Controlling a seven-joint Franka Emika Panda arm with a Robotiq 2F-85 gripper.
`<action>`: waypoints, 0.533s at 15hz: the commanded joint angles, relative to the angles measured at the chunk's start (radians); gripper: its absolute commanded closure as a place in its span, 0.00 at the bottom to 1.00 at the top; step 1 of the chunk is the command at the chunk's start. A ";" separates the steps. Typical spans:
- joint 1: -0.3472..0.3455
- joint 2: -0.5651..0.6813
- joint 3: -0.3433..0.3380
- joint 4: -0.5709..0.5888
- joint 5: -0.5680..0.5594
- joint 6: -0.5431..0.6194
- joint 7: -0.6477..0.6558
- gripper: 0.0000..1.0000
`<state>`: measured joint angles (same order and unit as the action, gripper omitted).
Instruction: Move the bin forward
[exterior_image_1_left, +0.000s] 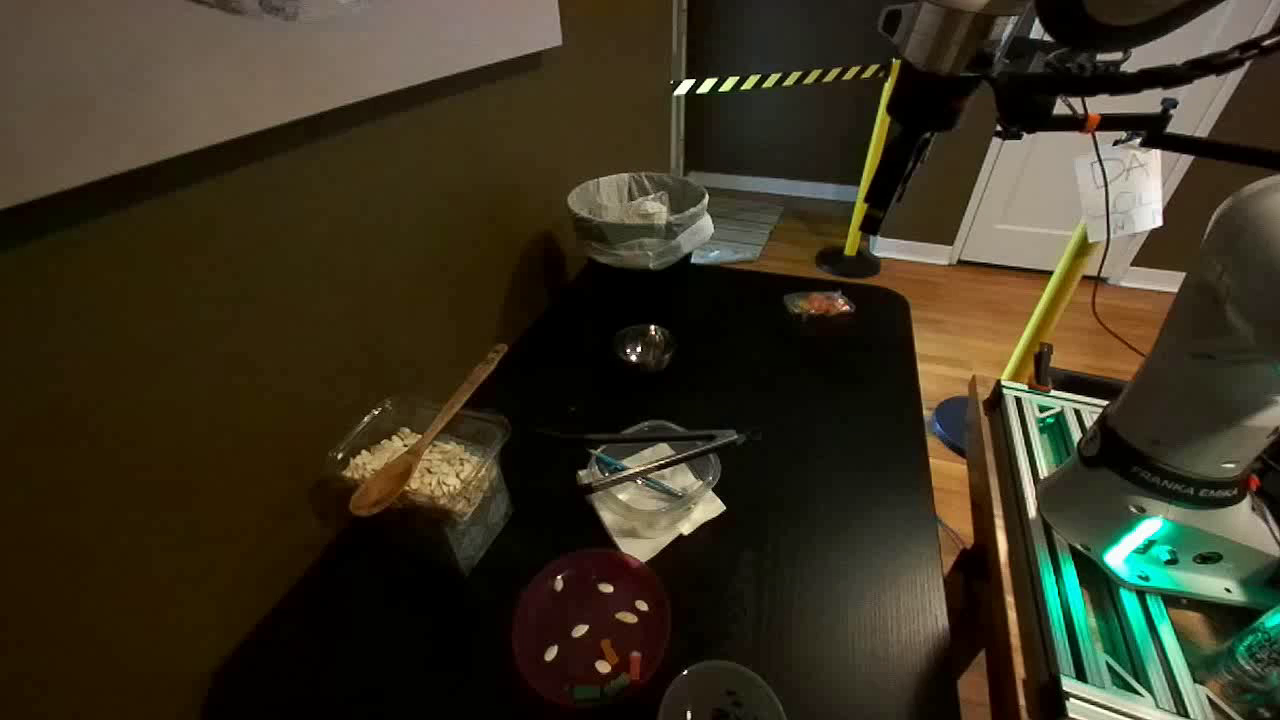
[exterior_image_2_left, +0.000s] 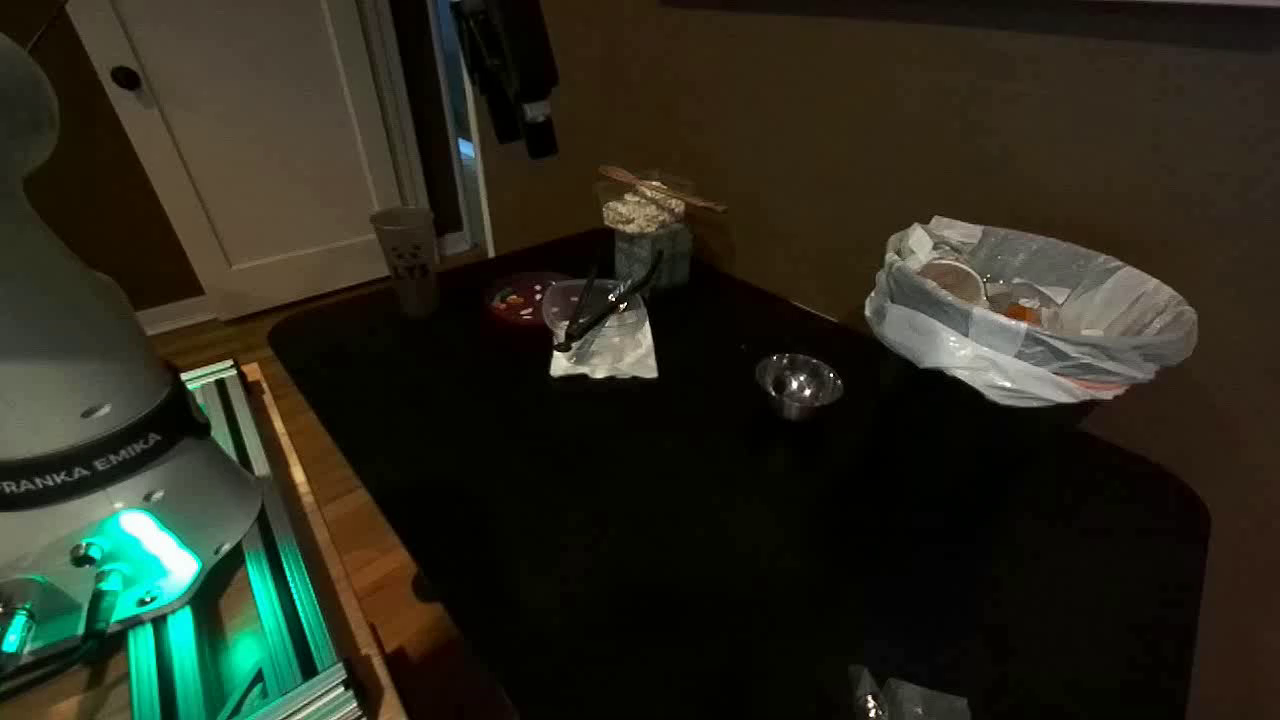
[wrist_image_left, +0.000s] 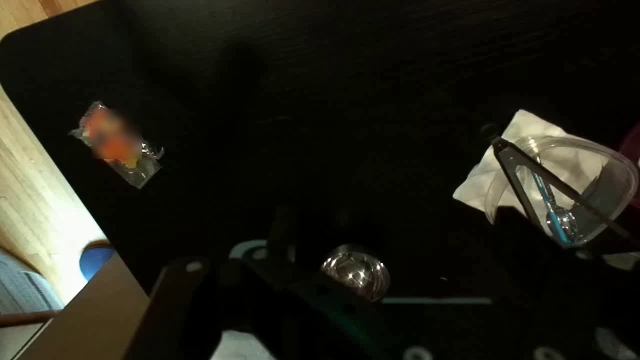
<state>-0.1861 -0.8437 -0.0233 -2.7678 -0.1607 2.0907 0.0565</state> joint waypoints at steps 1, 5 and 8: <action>0.008 0.001 -0.007 -0.009 -0.006 -0.007 0.006 0.00; 0.008 0.012 -0.007 -0.031 -0.006 -0.007 0.005 0.00; -0.010 0.071 0.023 0.041 0.057 -0.006 0.154 0.00</action>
<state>-0.1867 -0.8306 -0.0226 -2.7899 -0.1529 2.0882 0.0840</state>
